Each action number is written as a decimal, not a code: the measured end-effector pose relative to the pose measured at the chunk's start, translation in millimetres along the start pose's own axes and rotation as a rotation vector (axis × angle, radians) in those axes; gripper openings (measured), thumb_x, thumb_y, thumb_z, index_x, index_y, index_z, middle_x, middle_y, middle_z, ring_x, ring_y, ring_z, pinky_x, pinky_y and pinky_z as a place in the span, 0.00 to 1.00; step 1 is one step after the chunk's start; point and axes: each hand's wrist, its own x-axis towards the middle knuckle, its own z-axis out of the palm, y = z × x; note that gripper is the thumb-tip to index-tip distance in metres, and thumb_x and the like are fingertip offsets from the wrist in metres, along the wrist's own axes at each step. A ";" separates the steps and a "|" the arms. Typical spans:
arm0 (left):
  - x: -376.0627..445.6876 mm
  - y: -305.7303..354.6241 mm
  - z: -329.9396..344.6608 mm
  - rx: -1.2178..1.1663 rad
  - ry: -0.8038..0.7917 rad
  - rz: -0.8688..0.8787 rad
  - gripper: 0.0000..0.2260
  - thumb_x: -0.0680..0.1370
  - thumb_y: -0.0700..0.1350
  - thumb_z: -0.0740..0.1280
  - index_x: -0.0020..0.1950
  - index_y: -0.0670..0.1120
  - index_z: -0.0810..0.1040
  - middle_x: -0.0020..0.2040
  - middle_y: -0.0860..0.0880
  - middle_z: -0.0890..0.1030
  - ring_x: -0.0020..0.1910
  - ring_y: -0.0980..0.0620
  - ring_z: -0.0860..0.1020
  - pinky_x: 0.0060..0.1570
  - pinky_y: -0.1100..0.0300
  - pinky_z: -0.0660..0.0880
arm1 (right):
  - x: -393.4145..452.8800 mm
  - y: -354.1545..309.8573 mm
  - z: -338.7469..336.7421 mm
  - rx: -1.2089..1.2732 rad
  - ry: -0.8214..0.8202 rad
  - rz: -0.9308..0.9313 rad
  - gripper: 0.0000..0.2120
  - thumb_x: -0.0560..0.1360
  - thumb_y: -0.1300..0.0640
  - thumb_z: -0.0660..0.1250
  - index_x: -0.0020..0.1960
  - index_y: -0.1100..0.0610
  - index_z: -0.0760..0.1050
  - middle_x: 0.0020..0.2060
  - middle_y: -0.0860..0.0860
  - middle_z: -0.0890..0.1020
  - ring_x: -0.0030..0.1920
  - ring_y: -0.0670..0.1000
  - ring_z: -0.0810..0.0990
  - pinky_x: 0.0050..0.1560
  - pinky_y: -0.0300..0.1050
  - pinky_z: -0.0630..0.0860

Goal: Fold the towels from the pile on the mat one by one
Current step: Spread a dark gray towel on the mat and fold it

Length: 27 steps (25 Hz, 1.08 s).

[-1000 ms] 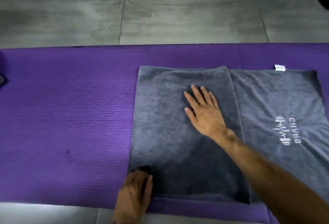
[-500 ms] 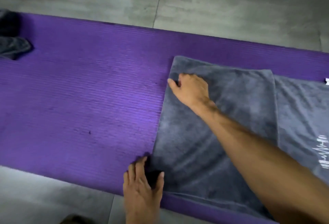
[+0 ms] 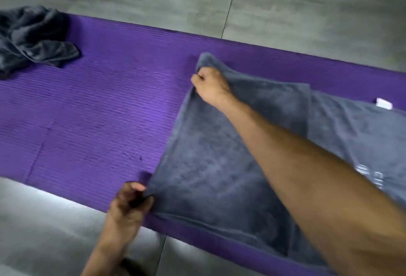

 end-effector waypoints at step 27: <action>-132.1 41.7 204.8 0.513 -0.279 0.829 0.14 0.62 0.49 0.61 0.47 0.57 0.73 0.42 0.58 0.75 0.33 0.59 0.76 0.29 0.68 0.73 | -72.4 164.2 -139.5 1.022 0.258 0.156 0.16 0.72 0.68 0.69 0.57 0.55 0.81 0.52 0.55 0.83 0.51 0.51 0.82 0.60 0.48 0.78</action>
